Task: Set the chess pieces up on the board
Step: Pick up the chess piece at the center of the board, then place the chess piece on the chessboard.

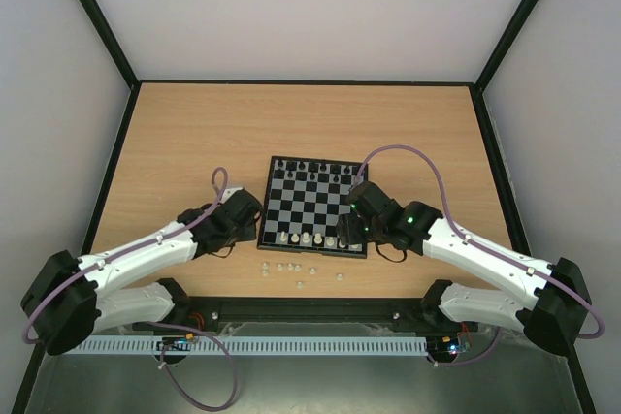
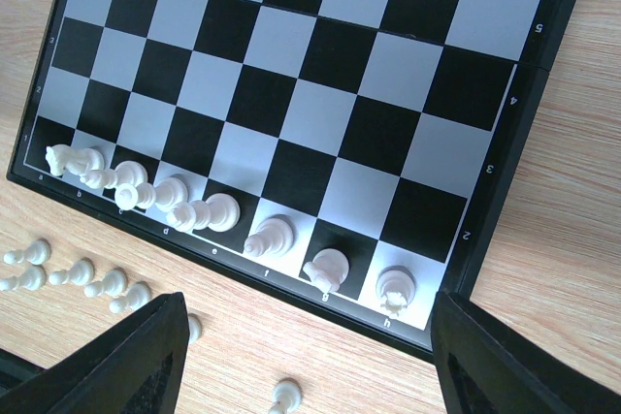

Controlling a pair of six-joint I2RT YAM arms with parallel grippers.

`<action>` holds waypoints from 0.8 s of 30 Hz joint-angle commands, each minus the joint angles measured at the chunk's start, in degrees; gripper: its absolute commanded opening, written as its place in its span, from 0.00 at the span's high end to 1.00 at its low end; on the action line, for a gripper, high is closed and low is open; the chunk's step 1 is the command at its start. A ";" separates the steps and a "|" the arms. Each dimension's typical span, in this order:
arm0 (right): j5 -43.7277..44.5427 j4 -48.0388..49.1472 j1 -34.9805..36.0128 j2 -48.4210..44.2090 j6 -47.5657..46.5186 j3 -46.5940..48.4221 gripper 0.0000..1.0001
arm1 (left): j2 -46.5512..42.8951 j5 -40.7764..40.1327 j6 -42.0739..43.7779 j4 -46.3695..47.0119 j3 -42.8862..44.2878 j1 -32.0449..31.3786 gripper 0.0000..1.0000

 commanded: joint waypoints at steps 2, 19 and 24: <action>-0.07 -0.80 -0.18 -0.12 -0.77 -0.69 0.31 | -0.83 -0.20 -1.18 -4.01 3.91 -4.84 0.90; -0.10 -0.84 -0.14 -0.25 -0.81 -0.69 0.31 | 7.76 -1.55 -4.13 -1.78 7.75 -13.62 0.89; -0.10 -0.83 -0.16 -0.25 -0.79 -0.70 0.31 | 8.99 -1.92 -4.10 0.04 7.22 -13.96 0.89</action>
